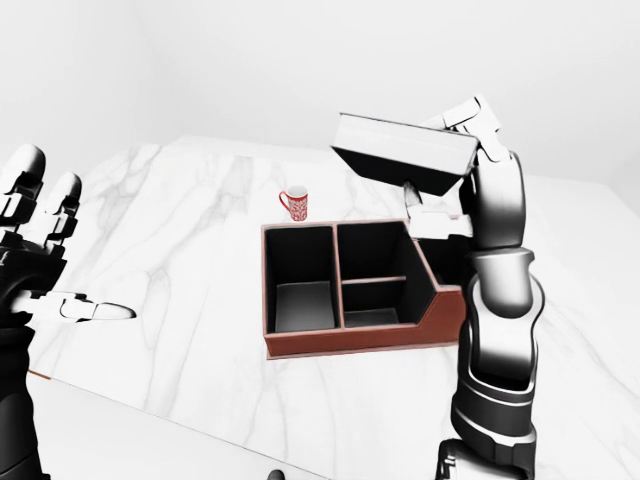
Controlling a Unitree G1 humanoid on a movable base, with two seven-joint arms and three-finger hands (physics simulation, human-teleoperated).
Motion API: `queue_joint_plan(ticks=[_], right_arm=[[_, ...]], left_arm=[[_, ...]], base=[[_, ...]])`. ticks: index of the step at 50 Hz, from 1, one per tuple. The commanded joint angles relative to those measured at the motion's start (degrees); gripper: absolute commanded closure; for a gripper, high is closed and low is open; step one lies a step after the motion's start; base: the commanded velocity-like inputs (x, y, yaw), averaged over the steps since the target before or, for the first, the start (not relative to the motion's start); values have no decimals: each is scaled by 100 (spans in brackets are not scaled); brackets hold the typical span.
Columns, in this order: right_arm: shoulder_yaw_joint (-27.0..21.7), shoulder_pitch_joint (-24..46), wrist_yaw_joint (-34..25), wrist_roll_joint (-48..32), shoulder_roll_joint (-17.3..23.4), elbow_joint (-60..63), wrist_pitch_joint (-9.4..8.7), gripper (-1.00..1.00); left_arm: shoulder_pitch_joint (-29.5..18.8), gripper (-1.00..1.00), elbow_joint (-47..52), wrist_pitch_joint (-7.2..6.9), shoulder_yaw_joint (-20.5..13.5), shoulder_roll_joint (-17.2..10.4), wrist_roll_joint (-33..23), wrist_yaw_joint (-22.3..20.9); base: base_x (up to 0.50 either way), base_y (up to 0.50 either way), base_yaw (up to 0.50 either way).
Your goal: Pick up the book and place it in the right compartment of the caddy.
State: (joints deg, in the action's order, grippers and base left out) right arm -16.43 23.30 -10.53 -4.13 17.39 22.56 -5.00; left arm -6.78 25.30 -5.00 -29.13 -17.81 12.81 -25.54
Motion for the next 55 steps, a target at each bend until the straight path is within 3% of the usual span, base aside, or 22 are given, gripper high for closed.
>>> queue_joint_plan(ticks=[1,5,19,37,44,49,55], right_arm=[[-935,-595,325,701,421,-135,0,100],[-1142,-647,376,970,619,-384,0,100],[-1386,-1111,448,1148,647,-1051,0,100],[-1413,-1086,379,1079,728,-922,0,100],[-1362,-1205,352,1001,580,-1169,0,100],[-1423,-1097,336,1072,716,-943,0,100],[-1375,-1264,315,993,543,-1236,0,100]], left_arm=[[49,-100,-106,0,88,-8,43,-130],[54,-100,-77,0,108,9,43,-118],[27,-100,-34,0,118,3,31,-115],[-4,-100,-5,0,130,-11,32,-98],[-16,-100,48,0,113,-27,68,-87],[-29,-100,75,0,97,-43,78,-86],[-20,-100,21,0,130,-22,53,-91]], base=[[0,0,0],[0,0,0],[0,0,0],[0,0,0],[0,0,0],[0,0,0],[0,0,0]])
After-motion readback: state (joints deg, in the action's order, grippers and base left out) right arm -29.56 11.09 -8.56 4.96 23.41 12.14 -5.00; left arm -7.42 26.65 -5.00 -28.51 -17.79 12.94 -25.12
